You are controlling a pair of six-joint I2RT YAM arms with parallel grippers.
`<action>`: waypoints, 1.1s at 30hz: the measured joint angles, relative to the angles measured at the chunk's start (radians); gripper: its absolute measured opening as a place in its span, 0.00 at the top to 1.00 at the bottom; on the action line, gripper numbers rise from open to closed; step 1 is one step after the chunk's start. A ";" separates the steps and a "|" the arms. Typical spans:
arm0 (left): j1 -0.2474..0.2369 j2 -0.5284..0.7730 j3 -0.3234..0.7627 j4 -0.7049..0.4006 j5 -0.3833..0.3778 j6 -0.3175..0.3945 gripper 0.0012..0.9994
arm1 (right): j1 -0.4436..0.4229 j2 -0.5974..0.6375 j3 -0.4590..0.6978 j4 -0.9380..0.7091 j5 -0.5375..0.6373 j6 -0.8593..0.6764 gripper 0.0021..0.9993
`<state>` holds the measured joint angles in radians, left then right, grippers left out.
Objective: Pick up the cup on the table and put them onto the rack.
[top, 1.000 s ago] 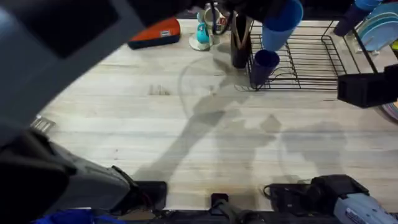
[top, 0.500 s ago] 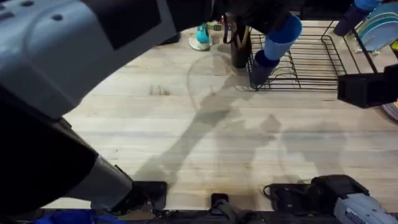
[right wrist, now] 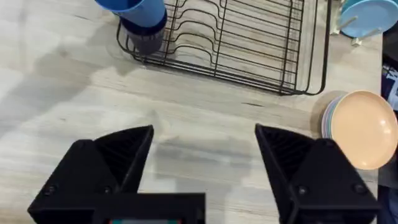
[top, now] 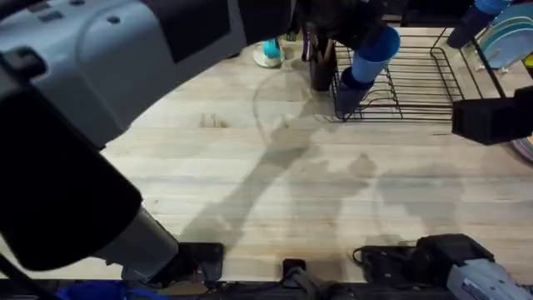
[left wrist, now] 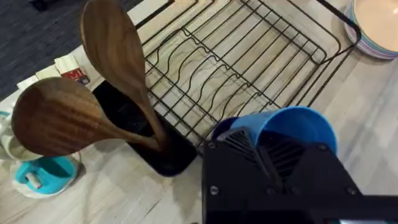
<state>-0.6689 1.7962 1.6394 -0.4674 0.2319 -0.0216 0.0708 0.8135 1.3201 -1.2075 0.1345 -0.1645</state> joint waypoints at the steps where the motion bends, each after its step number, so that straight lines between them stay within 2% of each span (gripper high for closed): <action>1: 0.000 0.000 0.000 0.001 -0.002 0.000 0.96 | 0.000 0.000 0.000 0.000 0.000 0.000 0.01; 33: 0.000 0.054 0.000 -0.030 -0.045 -0.001 0.96 | 0.000 0.000 0.000 0.000 0.000 0.000 0.01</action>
<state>-0.6689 1.8501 1.6394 -0.4977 0.1867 -0.0226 0.0708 0.8135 1.3201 -1.2072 0.1345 -0.1646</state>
